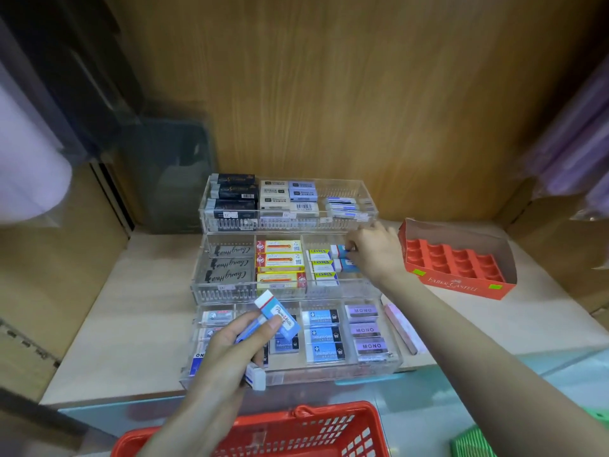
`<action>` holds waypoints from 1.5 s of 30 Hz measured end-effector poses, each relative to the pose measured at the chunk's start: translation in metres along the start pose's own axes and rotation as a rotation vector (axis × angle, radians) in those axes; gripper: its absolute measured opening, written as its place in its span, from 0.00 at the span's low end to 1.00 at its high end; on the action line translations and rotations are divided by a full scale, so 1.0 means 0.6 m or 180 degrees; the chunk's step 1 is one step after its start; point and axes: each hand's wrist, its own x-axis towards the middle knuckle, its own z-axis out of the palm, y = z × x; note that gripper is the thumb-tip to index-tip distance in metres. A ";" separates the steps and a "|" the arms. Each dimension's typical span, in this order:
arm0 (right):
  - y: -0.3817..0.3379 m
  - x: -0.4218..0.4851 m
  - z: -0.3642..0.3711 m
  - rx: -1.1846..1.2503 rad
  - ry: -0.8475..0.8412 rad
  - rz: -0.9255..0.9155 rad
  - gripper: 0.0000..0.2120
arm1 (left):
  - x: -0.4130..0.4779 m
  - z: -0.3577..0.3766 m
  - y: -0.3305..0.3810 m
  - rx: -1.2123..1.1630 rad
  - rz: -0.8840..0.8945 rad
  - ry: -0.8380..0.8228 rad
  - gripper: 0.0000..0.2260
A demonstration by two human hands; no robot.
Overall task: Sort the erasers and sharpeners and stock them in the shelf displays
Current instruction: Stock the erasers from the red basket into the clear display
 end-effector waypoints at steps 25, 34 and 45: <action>-0.015 -0.082 -0.035 0.1356 0.0355 -0.0020 0.15 | -0.021 0.021 0.019 0.0241 0.0089 -0.0259 0.18; -0.003 -0.026 -0.015 -0.0013 -0.0154 -0.0063 0.13 | -0.009 0.016 0.016 0.0146 0.0055 -0.0141 0.15; 0.000 -0.020 -0.002 0.0550 -0.0049 -0.0286 0.05 | -0.009 0.013 0.017 -0.0207 -0.0142 -0.0151 0.08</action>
